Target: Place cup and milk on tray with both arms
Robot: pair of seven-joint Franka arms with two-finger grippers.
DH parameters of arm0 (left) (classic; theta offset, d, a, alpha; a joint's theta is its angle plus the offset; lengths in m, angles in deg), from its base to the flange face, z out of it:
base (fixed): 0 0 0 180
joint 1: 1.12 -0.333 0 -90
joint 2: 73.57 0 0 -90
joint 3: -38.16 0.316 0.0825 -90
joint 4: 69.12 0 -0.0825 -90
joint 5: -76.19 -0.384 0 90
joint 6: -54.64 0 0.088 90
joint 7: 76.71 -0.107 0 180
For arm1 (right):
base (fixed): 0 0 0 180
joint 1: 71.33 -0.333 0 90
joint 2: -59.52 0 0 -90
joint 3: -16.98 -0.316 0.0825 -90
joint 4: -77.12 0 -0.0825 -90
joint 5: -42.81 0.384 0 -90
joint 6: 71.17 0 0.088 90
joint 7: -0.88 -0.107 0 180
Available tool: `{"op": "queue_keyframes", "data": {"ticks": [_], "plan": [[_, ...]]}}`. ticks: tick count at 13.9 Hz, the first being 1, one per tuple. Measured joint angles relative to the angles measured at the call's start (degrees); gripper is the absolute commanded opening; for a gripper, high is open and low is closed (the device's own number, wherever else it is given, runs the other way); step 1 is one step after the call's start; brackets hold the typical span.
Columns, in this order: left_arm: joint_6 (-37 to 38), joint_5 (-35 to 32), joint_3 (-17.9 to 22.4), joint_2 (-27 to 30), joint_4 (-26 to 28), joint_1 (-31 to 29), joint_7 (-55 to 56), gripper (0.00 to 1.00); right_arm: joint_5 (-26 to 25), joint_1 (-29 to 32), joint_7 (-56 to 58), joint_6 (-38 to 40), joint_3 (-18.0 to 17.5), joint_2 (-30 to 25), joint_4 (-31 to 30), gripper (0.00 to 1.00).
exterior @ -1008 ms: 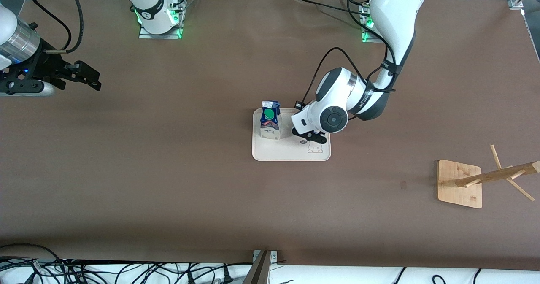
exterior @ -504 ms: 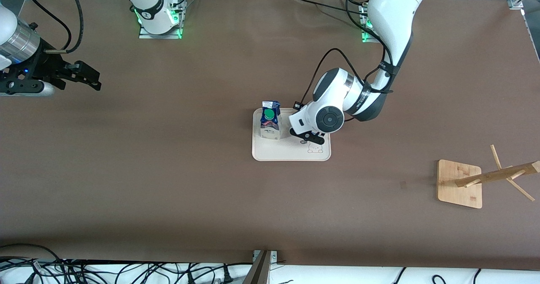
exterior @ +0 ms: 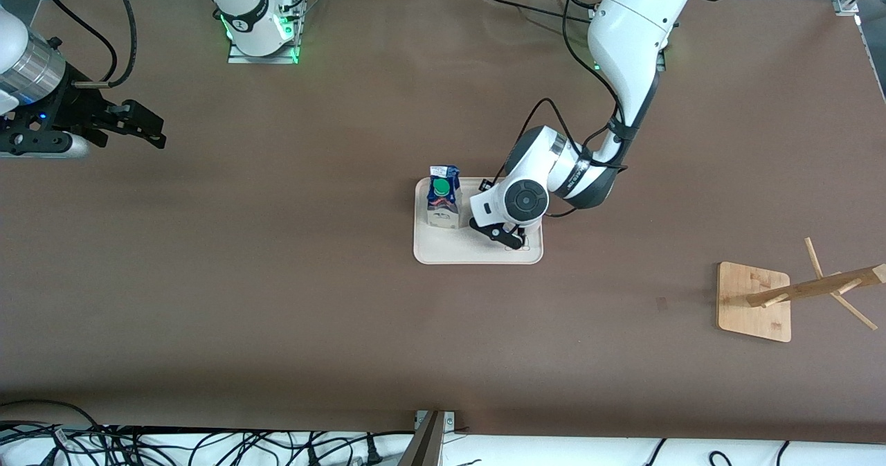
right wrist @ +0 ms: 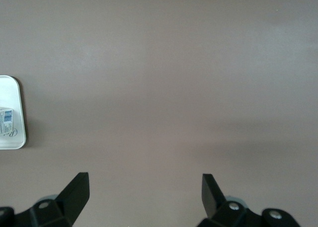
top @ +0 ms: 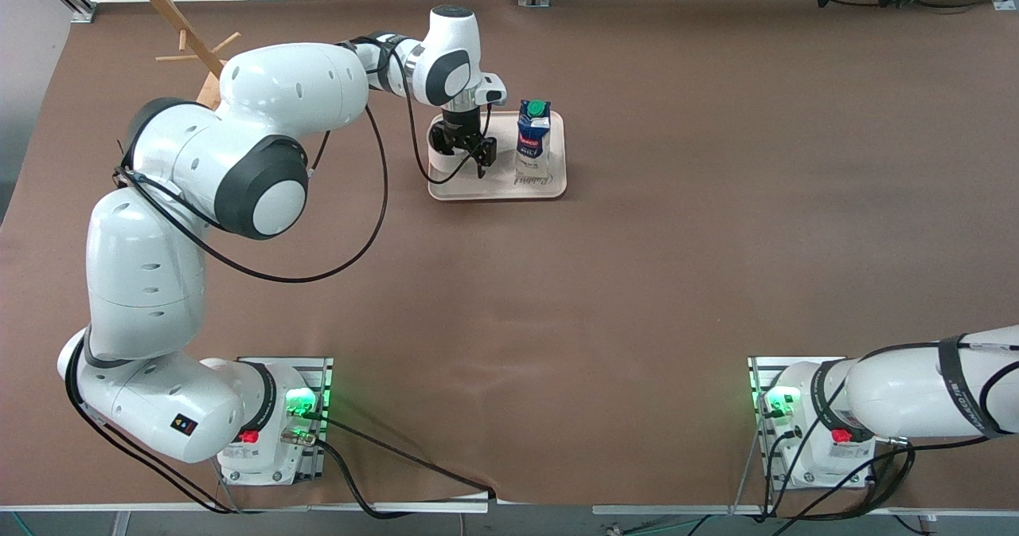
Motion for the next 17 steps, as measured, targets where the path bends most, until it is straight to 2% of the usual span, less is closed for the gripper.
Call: {"op": "queue_keyframes", "data": {"ticks": [6, 10, 14, 17], "plan": [[0.41, -0.08, 0.94, 3.69, -2.71, -0.03, -0.17, 1.0, 0.0, 0.02, 0.0, 0.0, 0.25, 0.0, 0.0, 1.0], [4.34, -0.11, 1.28, 6.69, -2.91, -0.1, -0.17, 1.0, 0.0, 0.02, 0.0, -0.01, 0.34, 0.01, 0.0, 1.0], [11.67, -0.49, 3.91, 15.1, -3.48, -1.45, -0.51, 1.0, 0.0, -0.12, 0.0, -0.34, 0.26, 0.02, 0.08, 1.0], [14.14, -0.7, 4.61, 22.57, -3.35, -6.11, -1.06, 1.0, 0.0, -0.16, 0.04, -2.92, 0.04, 0.17, 0.11, 1.0]]}}
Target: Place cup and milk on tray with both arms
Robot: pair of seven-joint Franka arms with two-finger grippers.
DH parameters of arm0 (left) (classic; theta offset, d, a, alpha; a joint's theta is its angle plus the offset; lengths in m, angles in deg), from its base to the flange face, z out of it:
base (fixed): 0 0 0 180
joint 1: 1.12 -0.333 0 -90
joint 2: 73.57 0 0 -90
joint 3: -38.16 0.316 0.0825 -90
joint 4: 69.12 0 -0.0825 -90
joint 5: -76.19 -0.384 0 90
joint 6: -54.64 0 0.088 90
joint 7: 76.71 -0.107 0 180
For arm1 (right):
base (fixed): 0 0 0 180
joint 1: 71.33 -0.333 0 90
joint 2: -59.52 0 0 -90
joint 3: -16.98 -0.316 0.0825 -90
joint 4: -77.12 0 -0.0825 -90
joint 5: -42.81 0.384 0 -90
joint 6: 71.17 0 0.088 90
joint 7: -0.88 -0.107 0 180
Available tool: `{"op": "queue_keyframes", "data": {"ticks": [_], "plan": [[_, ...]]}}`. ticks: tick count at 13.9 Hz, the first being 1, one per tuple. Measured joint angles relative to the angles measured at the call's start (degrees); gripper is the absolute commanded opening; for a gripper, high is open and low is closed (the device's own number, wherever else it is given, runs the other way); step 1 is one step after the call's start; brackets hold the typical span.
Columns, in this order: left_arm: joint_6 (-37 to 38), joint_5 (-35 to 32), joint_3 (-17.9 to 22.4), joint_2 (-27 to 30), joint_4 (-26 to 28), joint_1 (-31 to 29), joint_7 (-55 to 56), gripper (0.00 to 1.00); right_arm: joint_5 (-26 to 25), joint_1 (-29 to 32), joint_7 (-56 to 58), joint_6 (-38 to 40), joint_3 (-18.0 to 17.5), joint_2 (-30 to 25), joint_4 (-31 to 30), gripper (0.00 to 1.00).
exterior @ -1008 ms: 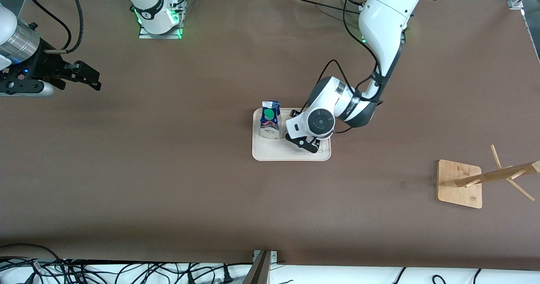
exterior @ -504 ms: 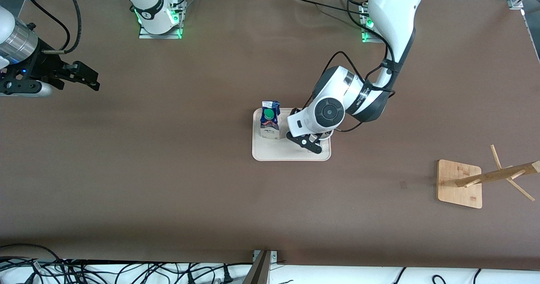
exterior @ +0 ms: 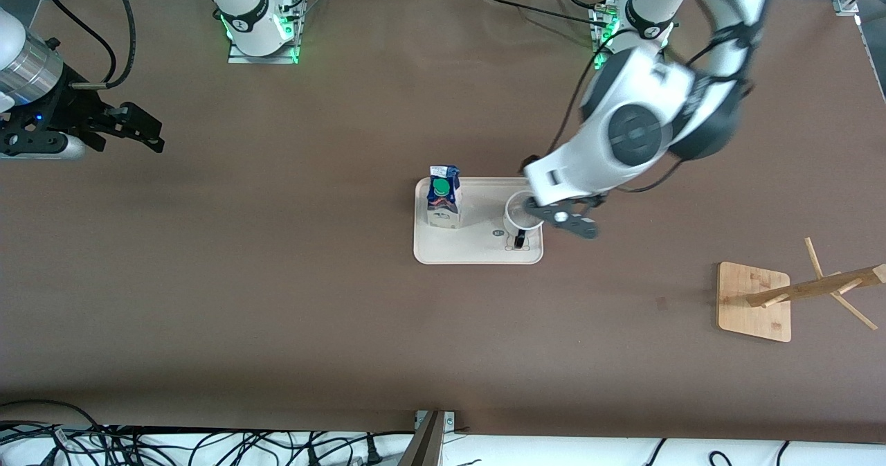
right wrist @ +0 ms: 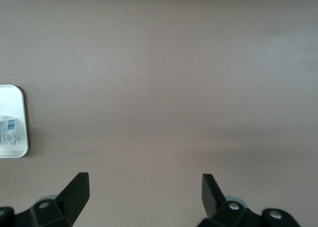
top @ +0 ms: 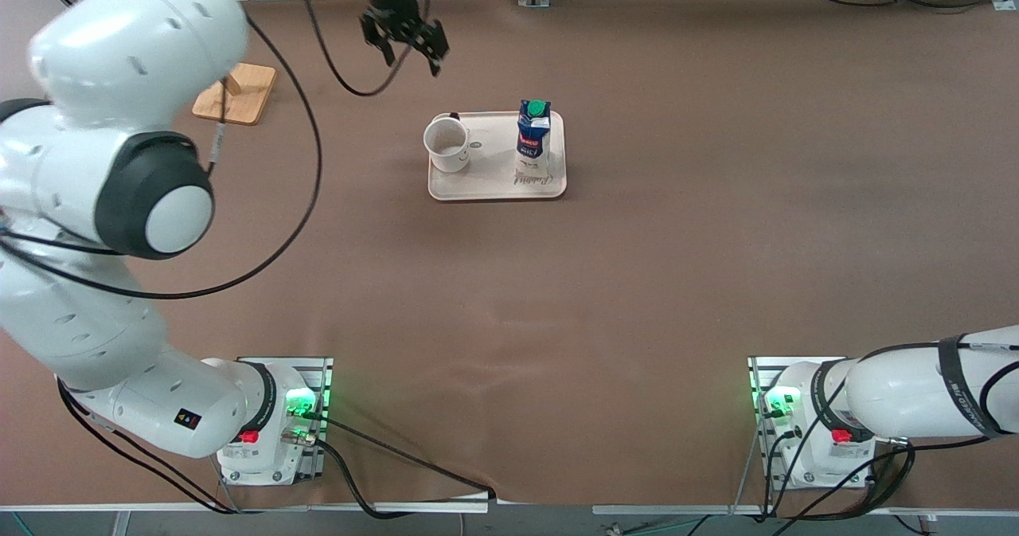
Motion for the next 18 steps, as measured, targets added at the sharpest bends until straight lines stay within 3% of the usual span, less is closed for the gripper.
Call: {"op": "queue_keyframes", "data": {"ticks": [4, 6, 9, 18], "plan": [[2.51, -0.17, 0.65, 6.51, 0.22, -8.25, -0.05, 1.0, 0.0, 0.03, 0.01, -0.66, 0.07, 0.62, 0.0, 1.0], [3.05, -0.2, 3.55, 8.23, 0.46, -11.44, -0.42, 1.0, 0.0, 0.02, 0.01, -0.7, 0.05, 0.72, 0.0, 1.0], [3.16, -0.2, 7.97, 10.39, 2.25, -12.98, -1.03, 1.0, 0.0, 0.01, 0.01, -0.7, 0.05, 0.73, 0.01, 1.0], [3.31, -6.18, 8.64, 13.54, 2.95, -14.69, -1.04, 1.0, 0.0, 0.0, 0.01, -0.7, 0.04, 0.75, 0.01, 1.0]]}}
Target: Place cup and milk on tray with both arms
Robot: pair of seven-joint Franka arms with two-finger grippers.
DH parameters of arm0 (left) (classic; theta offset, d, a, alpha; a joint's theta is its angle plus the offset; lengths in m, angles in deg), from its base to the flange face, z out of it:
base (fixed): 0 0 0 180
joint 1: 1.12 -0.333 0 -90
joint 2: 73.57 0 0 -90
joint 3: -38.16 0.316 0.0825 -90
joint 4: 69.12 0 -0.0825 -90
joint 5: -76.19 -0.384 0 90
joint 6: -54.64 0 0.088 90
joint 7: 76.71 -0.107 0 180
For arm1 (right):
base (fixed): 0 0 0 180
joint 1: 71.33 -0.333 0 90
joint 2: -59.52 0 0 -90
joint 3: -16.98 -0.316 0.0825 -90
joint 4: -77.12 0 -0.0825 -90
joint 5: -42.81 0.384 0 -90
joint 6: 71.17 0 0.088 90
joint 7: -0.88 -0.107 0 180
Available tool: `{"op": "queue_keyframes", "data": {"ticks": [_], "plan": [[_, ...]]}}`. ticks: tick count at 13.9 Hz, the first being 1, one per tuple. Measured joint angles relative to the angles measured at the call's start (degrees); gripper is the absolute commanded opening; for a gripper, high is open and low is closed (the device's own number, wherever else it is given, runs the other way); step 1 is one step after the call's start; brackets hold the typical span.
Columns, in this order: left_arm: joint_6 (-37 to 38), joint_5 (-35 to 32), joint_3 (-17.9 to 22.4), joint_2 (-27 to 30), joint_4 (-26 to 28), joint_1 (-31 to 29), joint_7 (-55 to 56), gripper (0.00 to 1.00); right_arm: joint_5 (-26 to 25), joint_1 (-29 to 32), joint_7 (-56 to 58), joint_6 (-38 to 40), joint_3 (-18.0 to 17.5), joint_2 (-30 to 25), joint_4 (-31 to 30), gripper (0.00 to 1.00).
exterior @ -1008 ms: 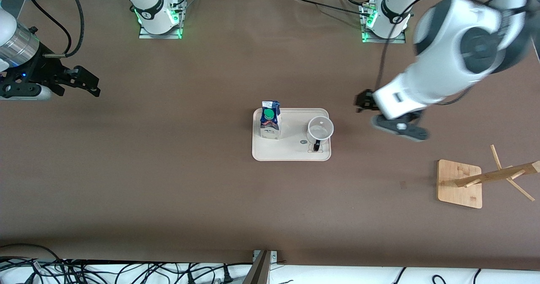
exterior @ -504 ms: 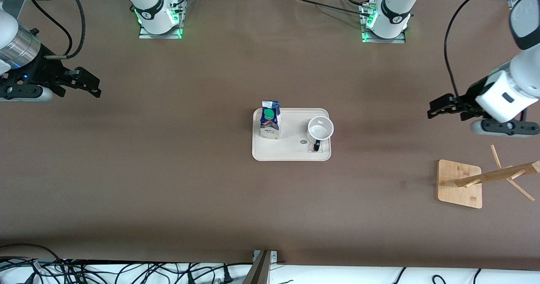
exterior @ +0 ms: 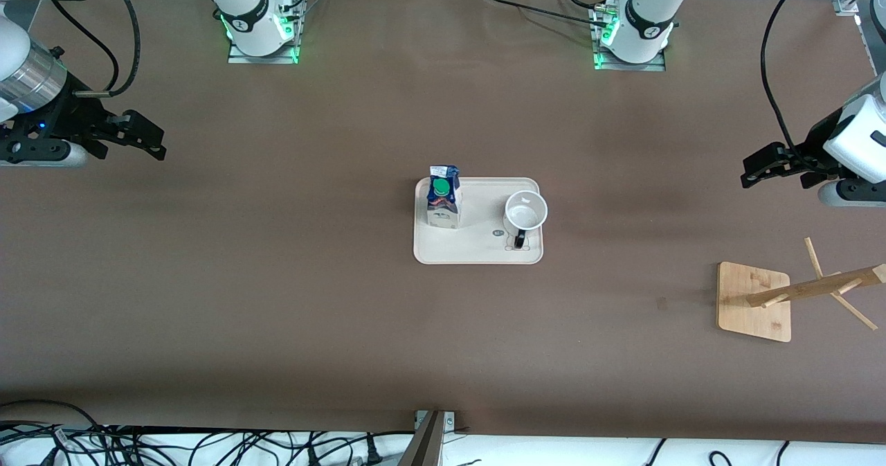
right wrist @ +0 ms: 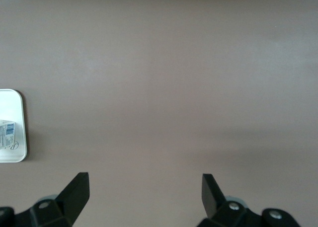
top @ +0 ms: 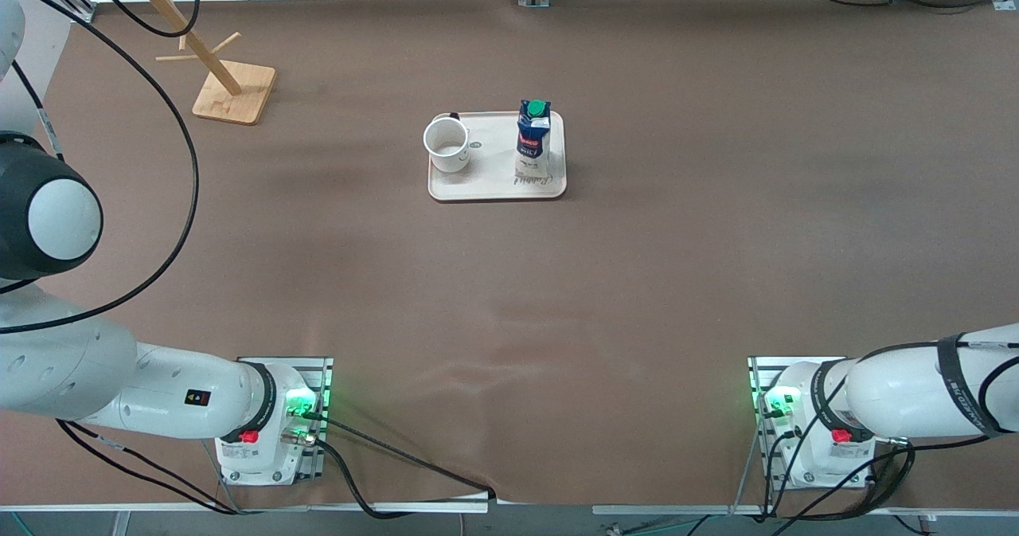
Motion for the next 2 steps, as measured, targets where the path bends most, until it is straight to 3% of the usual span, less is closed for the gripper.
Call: {"op": "queue_keyframes", "data": {"ticks": [2], "plan": [[0.74, -0.02, -0.12, -0.05, 0.01, 0.04, 0.0, 1.0, 0.0, 0.0, 0.0, 0.0, 0.0, 0.0, 0.0, 1.0]]}}
